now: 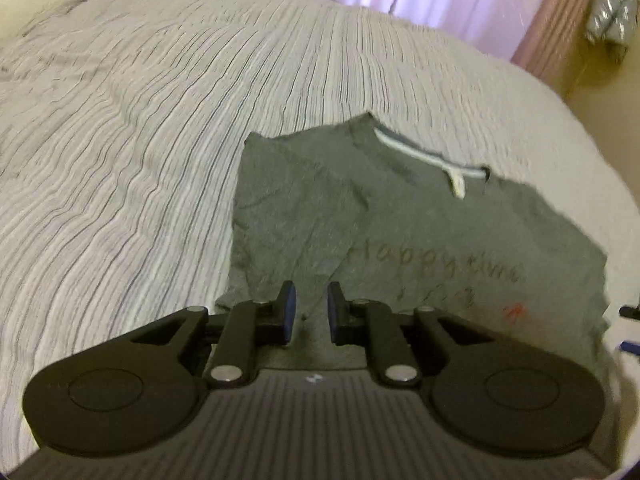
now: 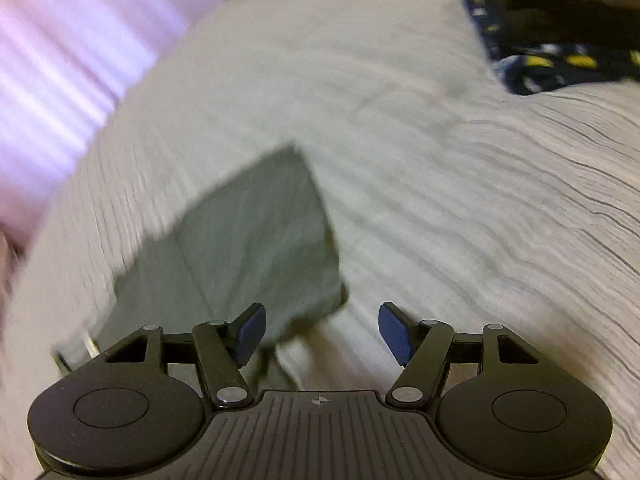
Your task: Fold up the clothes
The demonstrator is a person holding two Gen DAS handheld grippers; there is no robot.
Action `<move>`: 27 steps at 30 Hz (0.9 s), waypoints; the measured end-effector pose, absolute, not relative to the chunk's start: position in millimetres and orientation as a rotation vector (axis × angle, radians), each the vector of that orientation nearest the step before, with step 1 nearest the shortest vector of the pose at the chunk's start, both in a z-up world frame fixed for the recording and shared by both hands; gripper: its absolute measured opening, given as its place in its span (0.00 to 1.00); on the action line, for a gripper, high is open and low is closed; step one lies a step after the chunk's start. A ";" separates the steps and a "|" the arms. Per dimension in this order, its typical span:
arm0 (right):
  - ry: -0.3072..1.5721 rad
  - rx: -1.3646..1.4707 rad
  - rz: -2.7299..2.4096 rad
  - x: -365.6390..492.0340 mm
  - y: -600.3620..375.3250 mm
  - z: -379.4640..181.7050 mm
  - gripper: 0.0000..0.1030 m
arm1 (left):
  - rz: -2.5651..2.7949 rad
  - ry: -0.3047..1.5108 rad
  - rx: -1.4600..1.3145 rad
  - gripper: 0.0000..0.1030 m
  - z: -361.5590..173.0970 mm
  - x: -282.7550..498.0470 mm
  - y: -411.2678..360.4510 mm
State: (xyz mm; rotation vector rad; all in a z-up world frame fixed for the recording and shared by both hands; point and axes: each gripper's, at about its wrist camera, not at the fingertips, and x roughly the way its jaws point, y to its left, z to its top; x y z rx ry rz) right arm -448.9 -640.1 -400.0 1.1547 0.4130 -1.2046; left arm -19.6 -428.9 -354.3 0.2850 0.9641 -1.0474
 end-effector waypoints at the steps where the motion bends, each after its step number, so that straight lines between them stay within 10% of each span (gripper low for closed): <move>1: 0.386 1.161 -1.192 -455.2 -648.0 -400.7 0.64 | -1.048 0.982 0.266 0.12 -352.9 -17.6 -432.0; 13: 0.477 0.966 -0.903 -442.6 -782.1 -437.2 0.63 | -1.001 1.074 0.140 0.13 -358.1 6.2 -472.2; 21: 0.480 1.046 -0.792 -432.5 -810.2 -455.2 0.07 | -0.950 1.140 0.118 0.13 -371.4 11.6 -470.4; 27: 0.734 0.695 -1.025 -358.0 -776.9 -407.0 0.01 | -0.946 1.126 0.107 0.13 -367.5 19.8 -468.6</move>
